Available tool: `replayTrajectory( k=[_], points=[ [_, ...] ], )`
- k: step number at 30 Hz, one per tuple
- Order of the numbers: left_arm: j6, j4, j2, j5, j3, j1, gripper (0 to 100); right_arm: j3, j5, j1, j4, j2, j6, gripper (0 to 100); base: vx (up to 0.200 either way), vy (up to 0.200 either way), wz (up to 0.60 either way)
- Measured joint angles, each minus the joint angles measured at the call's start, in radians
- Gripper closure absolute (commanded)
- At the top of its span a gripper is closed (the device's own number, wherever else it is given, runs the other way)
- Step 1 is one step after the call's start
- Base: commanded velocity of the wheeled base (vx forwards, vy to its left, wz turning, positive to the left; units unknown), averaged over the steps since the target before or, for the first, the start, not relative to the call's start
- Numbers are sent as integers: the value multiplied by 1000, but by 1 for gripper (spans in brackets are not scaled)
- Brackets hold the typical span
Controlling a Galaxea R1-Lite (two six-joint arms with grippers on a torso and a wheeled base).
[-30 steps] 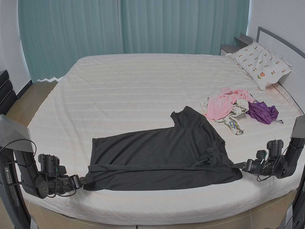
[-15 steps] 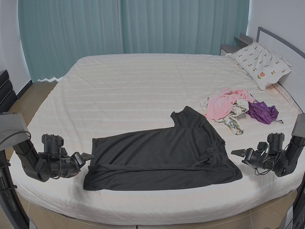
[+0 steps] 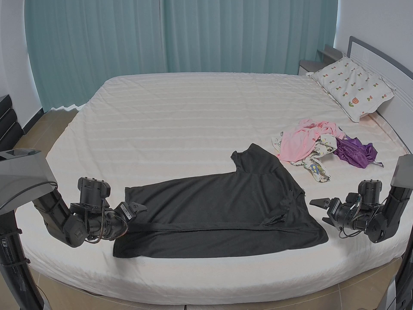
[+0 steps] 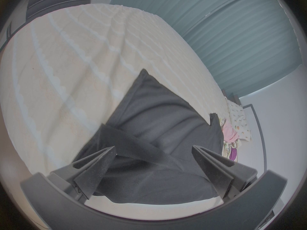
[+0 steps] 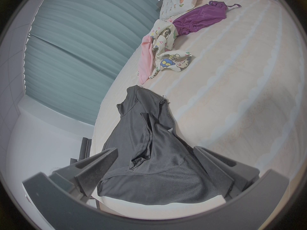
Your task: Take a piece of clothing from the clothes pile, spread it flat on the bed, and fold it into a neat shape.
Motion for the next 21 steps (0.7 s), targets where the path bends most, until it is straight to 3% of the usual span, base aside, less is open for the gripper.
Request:
replayTrajectory(
  k=[16,21],
  points=[
    [-2,-2,63,38,-28,-29,0,11,-31,29,-11,16,0,0,0,0,0],
    [-50,-16,87,111,-87,-27,0,11,-31,30,-11,16,0,0,0,0,0]
  ],
)
